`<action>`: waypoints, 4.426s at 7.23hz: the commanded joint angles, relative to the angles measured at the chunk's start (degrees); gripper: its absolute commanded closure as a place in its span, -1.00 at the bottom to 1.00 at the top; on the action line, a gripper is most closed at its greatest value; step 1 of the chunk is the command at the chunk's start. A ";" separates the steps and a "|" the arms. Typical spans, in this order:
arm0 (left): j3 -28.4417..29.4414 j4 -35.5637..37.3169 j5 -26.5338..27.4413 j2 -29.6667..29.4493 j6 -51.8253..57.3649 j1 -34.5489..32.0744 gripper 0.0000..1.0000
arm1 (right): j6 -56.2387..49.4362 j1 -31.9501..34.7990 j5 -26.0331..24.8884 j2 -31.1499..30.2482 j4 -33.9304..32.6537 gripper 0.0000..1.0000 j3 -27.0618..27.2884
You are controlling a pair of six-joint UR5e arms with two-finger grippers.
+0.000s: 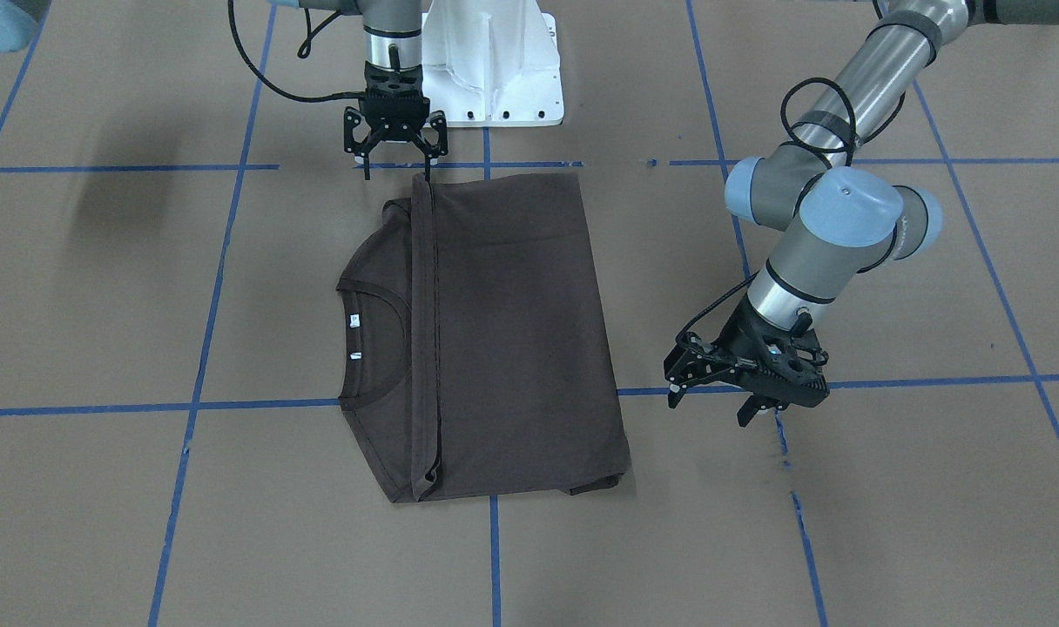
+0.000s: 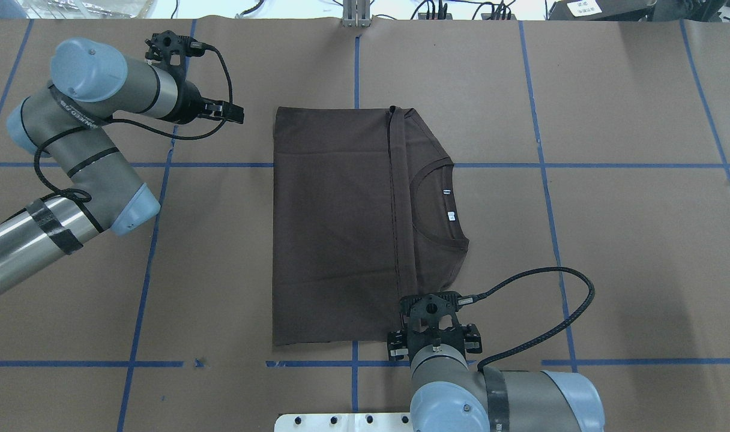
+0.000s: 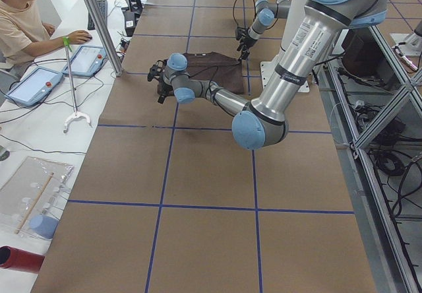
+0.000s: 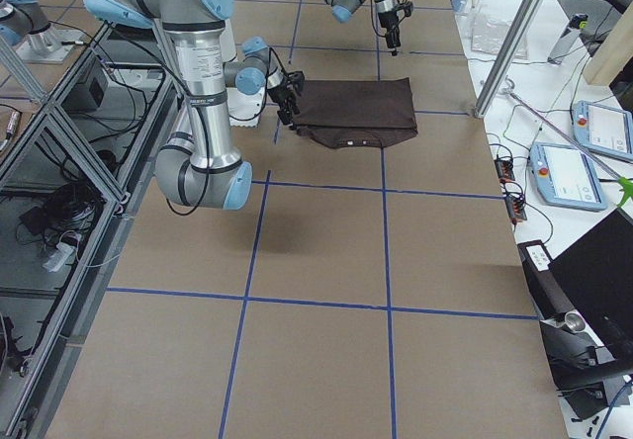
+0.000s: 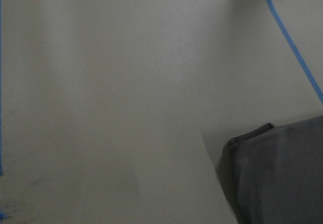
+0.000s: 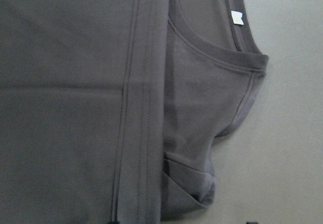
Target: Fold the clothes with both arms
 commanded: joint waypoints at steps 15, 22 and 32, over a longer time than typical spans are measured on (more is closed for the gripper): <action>-8.84 0.00 0.44 3.60 -13.45 4.84 -1.00 | 19.01 -1.60 -0.72 -4.08 4.50 1.00 0.78; -12.07 0.00 1.05 5.26 -18.69 8.33 -1.00 | 22.92 -2.59 -2.75 -11.96 17.59 -1.00 8.95; -31.87 13.01 26.63 16.88 -58.10 41.14 -0.03 | 21.86 0.76 -0.64 -12.97 19.44 -1.00 10.01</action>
